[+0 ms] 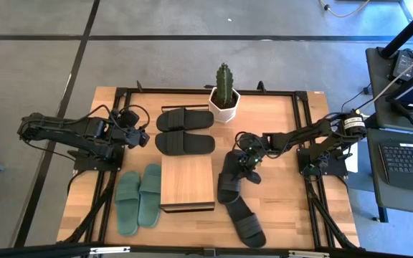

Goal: Pick and place slides into the shelf
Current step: Put the black slides under the shelf

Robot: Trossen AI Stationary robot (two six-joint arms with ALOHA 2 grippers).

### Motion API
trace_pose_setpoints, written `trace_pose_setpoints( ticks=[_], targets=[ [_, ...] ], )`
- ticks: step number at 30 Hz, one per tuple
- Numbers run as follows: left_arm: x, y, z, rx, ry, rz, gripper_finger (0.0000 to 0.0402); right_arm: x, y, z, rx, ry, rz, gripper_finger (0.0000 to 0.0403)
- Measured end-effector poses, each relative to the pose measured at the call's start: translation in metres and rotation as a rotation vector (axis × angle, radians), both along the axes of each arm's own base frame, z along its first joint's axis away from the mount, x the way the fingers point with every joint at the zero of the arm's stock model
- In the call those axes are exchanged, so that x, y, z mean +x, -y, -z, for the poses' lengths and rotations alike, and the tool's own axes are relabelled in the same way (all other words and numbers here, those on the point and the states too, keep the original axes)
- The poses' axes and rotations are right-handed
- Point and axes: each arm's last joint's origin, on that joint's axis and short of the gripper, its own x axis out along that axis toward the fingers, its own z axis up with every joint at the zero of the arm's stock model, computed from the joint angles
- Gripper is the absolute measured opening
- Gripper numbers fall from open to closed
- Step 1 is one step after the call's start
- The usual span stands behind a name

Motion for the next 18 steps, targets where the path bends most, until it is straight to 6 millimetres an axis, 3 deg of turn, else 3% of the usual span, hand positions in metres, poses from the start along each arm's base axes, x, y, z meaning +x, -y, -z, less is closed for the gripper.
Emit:
trace_pose_setpoints(
  ticks=[5, 10, 18],
  targets=[
    [0.0, 0.0, 0.0, 0.0, 0.0, 0.0, 0.0225, 0.0, 0.001, -0.007, 0.027, 0.006, 0.044, 0.0016],
    [0.0, 0.0, 0.0, 0.0, 0.0, 0.0, 0.0225, -0.005, 0.004, -0.029, 0.033, 0.064, 0.087, 0.0012],
    [0.0, 0.0, 0.0, 0.0, 0.0, 0.0, 0.0225, -0.035, 0.013, -0.051, -0.111, -0.092, 0.462, 0.0012]
  ],
)
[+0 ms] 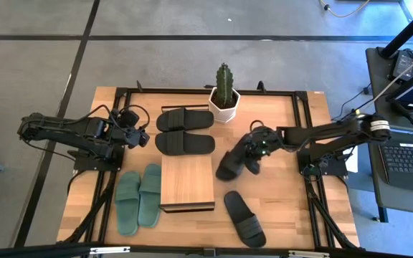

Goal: Pick and place slides into the shelf
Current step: Put the black slides under the shelf

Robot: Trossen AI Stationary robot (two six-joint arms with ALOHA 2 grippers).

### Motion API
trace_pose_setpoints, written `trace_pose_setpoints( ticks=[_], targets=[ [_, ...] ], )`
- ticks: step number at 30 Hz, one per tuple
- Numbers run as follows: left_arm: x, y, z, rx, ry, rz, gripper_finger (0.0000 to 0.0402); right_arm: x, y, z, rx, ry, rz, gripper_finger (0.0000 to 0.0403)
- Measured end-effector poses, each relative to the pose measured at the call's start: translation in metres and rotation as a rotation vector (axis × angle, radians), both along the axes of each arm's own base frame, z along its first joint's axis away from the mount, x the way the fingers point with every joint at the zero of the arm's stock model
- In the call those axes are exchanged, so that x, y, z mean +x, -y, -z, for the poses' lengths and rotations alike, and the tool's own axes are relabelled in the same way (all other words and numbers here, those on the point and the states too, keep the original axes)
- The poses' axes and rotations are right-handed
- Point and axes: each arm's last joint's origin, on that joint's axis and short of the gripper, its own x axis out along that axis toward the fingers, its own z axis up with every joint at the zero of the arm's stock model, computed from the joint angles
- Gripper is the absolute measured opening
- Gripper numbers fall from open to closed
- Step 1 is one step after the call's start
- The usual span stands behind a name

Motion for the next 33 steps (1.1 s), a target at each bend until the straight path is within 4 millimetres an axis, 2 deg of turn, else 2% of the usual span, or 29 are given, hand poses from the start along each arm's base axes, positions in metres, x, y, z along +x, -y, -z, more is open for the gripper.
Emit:
trace_pose_setpoints(
  ticks=[5, 10, 19, 24, 33],
  targets=[
    [0.0, 0.0, 0.0, 0.0, 0.001, -0.001, 0.0225, -0.002, 0.0, -0.008, -0.073, 0.024, 0.269, 0.0012],
    [0.0, 0.0, 0.0, -0.001, 0.002, -0.001, 0.0225, 0.007, -0.005, 0.003, -0.082, 0.02, 0.414, 0.0012],
    [0.0, 0.0, 0.0, -0.002, 0.003, -0.002, 0.0225, 0.044, -0.021, 0.027, -0.017, 0.193, 0.432, 0.0012],
    [0.0, 0.0, 0.0, -0.002, 0.003, -0.002, 0.0225, 0.052, -0.026, 0.047, -0.046, 0.188, 0.499, 0.0012],
    [0.0, 0.0, 0.0, -0.002, 0.003, -0.002, 0.0225, 0.061, -0.035, 0.064, -0.027, 0.249, 0.568, 0.0012]
  ],
)
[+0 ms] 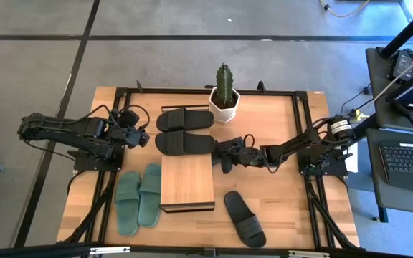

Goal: Pick and place slides into the shelf
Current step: Put the black slides under the shelf

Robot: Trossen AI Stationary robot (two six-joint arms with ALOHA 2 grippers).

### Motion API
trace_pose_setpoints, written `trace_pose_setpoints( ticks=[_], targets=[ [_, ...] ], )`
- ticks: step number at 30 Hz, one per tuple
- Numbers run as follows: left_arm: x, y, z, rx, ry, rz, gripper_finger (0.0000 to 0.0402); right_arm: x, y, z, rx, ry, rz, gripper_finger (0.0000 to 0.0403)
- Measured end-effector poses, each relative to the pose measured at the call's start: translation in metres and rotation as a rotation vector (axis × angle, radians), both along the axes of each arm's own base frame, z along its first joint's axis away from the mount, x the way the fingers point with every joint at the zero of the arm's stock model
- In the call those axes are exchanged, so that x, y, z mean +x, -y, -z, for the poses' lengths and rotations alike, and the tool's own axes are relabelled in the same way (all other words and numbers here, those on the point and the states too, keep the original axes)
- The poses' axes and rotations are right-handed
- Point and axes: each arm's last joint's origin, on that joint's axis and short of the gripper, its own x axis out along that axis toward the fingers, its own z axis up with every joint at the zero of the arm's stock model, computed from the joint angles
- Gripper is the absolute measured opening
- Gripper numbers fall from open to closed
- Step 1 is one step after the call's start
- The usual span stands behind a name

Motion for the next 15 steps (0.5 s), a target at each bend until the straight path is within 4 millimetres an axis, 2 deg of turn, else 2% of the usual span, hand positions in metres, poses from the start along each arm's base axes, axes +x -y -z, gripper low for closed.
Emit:
trace_pose_setpoints(
  ticks=[6, 15],
  targets=[
    [0.0, 0.0, 0.0, 0.0, -0.001, 0.0, 0.0225, 0.003, 0.0, 0.011, 0.02, 0.001, 0.013, 0.0013],
    [0.0, 0.0, 0.0, 0.0, 0.0, 0.001, 0.0225, 0.004, 0.0, 0.014, 0.04, -0.002, 0.017, 0.0072]
  ],
)
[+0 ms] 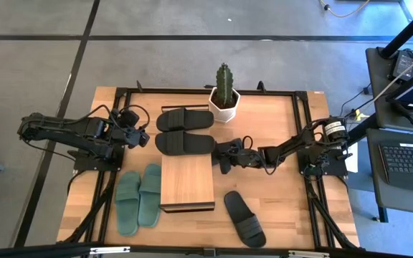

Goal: Pick and place slides into the shelf
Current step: Put the black slides under the shelf

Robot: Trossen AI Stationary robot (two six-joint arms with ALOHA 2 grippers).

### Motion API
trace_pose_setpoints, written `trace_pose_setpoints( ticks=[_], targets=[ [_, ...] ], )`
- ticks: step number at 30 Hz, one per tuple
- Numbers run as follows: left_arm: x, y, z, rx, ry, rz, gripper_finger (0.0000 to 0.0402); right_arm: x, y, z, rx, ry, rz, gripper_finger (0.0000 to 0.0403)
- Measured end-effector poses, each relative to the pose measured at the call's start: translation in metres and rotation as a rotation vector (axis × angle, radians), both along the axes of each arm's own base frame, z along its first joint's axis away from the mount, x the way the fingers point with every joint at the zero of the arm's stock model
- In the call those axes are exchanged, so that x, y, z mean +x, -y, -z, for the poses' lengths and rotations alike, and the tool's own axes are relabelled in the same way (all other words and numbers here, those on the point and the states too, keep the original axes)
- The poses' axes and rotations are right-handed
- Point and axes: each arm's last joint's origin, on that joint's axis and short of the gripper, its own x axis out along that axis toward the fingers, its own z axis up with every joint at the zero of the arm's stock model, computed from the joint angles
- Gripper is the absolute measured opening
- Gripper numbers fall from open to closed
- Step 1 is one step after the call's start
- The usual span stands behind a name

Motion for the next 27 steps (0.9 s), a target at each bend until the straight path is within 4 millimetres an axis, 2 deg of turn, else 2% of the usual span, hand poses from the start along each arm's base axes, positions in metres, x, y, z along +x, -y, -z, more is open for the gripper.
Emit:
trace_pose_setpoints(
  ticks=[14, 23, 27],
  targets=[
    [0.0, 0.0, 0.0, 0.0, 0.0, 0.0, 0.0225, 0.001, 0.0, 0.0, -0.074, -0.029, -0.074, 0.008],
    [0.0, 0.0, 0.0, 0.001, -0.001, 0.001, 0.0225, 0.013, -0.003, -0.006, -0.083, -0.145, -0.118, 0.0081],
    [0.0, 0.0, 0.0, 0.001, -0.002, 0.002, 0.0225, 0.017, -0.003, -0.01, -0.091, -0.16, -0.133, 0.0096]
  ],
)
